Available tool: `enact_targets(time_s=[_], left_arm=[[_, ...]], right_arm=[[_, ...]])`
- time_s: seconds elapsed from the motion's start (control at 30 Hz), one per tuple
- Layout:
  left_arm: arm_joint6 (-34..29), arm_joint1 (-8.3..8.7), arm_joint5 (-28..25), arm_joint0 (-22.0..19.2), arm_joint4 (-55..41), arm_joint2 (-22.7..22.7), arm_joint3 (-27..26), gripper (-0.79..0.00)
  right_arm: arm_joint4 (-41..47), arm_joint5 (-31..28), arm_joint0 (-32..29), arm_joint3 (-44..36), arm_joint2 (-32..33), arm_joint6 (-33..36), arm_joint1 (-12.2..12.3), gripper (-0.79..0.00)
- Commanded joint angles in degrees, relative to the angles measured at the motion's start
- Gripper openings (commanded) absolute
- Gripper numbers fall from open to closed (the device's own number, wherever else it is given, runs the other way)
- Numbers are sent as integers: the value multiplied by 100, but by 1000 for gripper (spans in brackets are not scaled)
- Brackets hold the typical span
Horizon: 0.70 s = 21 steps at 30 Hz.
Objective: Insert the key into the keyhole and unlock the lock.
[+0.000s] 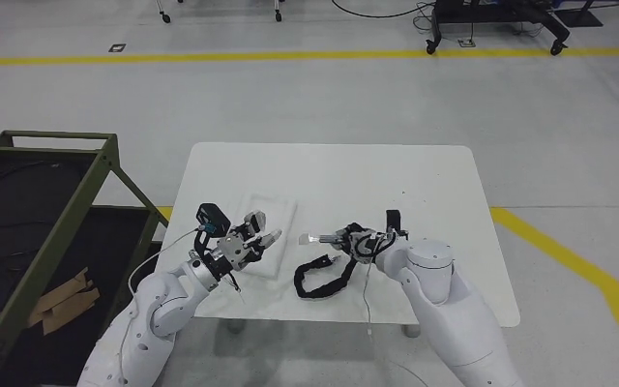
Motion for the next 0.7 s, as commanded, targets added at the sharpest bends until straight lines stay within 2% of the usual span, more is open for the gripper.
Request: enact_targets(time_s=[0.0,0.17,0.2,0.23,0.27,0.3,0.5,0.67], left_arm=[[2,0,0,1,0,-1,-1,0],[2,0,0,1,0,-1,-1,0],[2,0,0,1,0,-1,-1,0],[2,0,0,1,0,-1,-1,0],[2,0,0,1,0,-1,-1,0],[2,0,0,1,0,-1,-1,0],[2,0,0,1,0,-1,-1,0],[2,0,0,1,0,-1,-1,0]], right_arm=[[-140,112,119,230,-168,-50,-19,-785],[-293,208,470,939,-572,-228,-121,-785],[-306,232,519,1070,-651,-274,-146,-643],[-286,288,579,1189,-712,-297,-171,-453],[-259,339,638,1301,-753,-330,-194,-31],[-235,407,694,1402,-796,-360,-216,0],[-173,331,873,1705,-883,-554,-310,0],[44,-235,553,1104,-321,-617,-242,0]])
